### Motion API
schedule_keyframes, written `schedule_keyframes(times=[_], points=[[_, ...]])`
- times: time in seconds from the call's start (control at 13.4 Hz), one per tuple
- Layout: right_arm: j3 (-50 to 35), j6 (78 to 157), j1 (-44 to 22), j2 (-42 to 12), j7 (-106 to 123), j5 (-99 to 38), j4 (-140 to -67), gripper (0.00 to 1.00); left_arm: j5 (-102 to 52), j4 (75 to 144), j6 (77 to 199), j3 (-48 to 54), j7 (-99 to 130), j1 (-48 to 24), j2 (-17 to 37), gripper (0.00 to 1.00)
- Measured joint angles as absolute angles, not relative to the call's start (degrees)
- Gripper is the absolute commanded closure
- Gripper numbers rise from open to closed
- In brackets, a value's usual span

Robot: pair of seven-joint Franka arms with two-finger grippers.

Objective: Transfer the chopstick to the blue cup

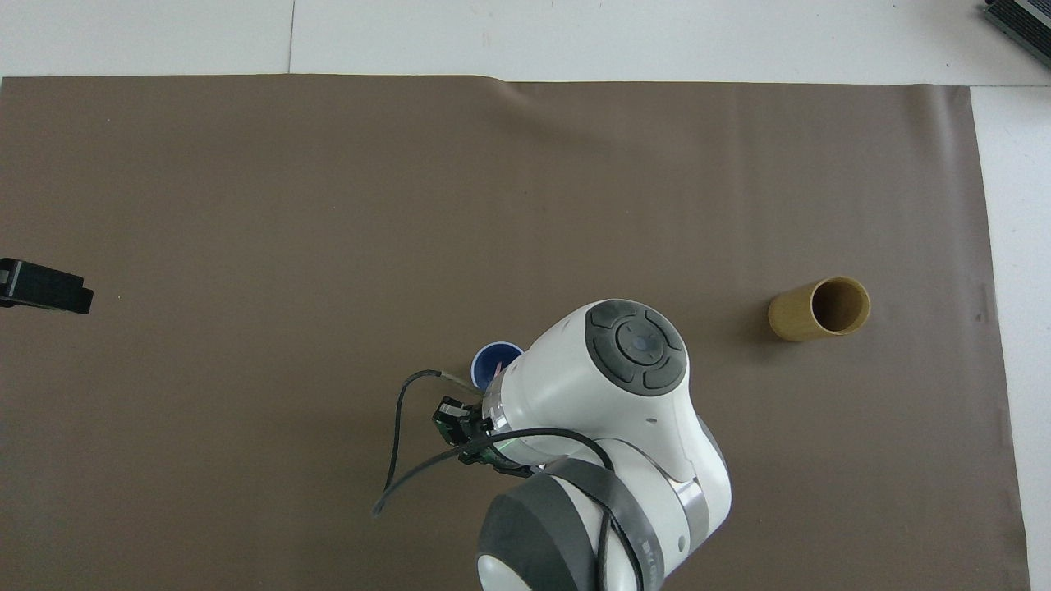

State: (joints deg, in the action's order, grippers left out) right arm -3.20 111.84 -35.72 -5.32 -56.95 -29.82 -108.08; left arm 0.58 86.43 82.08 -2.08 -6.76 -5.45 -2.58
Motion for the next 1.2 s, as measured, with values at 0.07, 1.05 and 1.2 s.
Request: schedule_keyframes(times=[0.07,1.05,1.2], points=[[-3.12,112.51,-35.58,-6.07,-56.74,-29.83,-108.09,0.17,0.58,86.43,82.08,-2.08,-6.76,-5.44,-2.58,0.00],[-2.10,112.59,-25.45,-5.70,-39.64,-5.94,-102.65,0.00,0.58,86.43,82.08,-1.96,-6.76,-5.45,-2.58,0.00],[-1.95,111.68,-22.17,-4.70,-33.37,-2.68,-102.04,0.00,0.58,86.43,82.10,-1.82,-6.76,-5.45,-2.58,0.00]])
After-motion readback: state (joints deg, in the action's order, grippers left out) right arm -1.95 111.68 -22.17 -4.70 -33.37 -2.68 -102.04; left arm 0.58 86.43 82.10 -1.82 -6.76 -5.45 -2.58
